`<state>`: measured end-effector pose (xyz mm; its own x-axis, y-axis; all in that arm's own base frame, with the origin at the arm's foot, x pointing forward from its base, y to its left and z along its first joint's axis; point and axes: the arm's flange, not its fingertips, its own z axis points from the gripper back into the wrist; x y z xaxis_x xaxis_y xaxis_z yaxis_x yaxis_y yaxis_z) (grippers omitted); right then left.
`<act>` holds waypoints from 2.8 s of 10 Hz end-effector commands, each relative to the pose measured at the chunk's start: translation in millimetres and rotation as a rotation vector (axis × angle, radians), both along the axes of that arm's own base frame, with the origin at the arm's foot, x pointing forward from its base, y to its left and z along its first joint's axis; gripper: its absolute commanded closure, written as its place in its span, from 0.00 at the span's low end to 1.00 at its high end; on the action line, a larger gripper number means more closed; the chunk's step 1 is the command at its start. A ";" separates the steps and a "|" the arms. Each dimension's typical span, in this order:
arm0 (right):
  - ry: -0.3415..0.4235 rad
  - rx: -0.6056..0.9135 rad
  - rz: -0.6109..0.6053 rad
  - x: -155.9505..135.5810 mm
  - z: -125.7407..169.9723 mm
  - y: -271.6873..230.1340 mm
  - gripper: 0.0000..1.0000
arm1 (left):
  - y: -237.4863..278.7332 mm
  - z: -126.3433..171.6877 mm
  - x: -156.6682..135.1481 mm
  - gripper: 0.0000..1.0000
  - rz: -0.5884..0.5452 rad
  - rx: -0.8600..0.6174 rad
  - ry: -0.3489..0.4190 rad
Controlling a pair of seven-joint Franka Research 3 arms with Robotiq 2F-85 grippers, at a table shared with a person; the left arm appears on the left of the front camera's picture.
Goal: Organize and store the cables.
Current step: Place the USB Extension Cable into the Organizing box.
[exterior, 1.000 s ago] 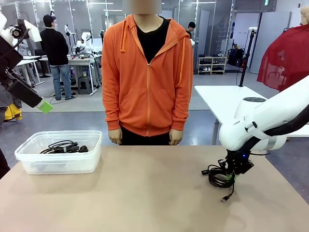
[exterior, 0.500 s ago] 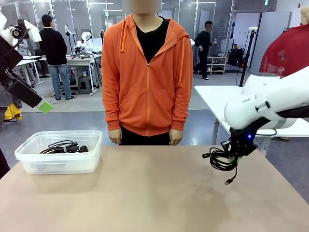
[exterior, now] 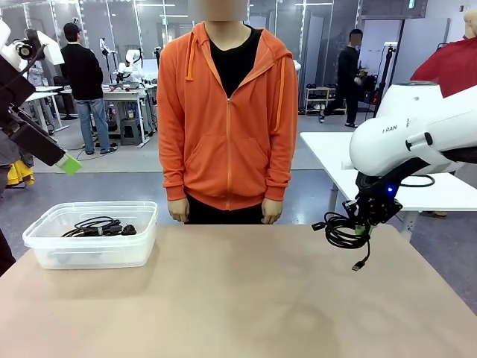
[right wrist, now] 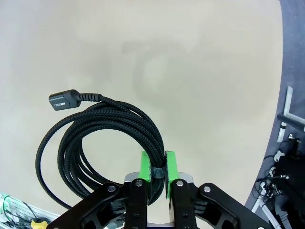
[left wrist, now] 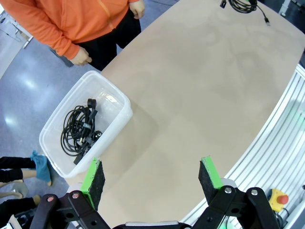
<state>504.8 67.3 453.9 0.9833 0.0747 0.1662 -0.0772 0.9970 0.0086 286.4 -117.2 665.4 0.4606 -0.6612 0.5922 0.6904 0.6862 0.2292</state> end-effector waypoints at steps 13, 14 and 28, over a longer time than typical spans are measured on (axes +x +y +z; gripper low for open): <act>0.011 0.095 0.009 -27.4 -23.2 247.5 1.00 | -0.8 4.1 0.1 0.00 0.013 0.012 0.006; 0.025 0.113 0.010 -26.7 -32.8 258.1 1.00 | -0.8 4.1 0.1 0.00 0.013 0.012 0.006; 0.079 0.084 -0.004 -24.2 -125.9 282.9 0.75 | -0.8 4.1 0.1 0.00 0.013 0.012 0.006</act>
<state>479.6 342.3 329.7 0.9910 0.1076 0.0796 -0.1164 0.9865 0.1152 286.4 -117.2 665.6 0.4605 -0.6611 0.5924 0.6905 0.6861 0.2289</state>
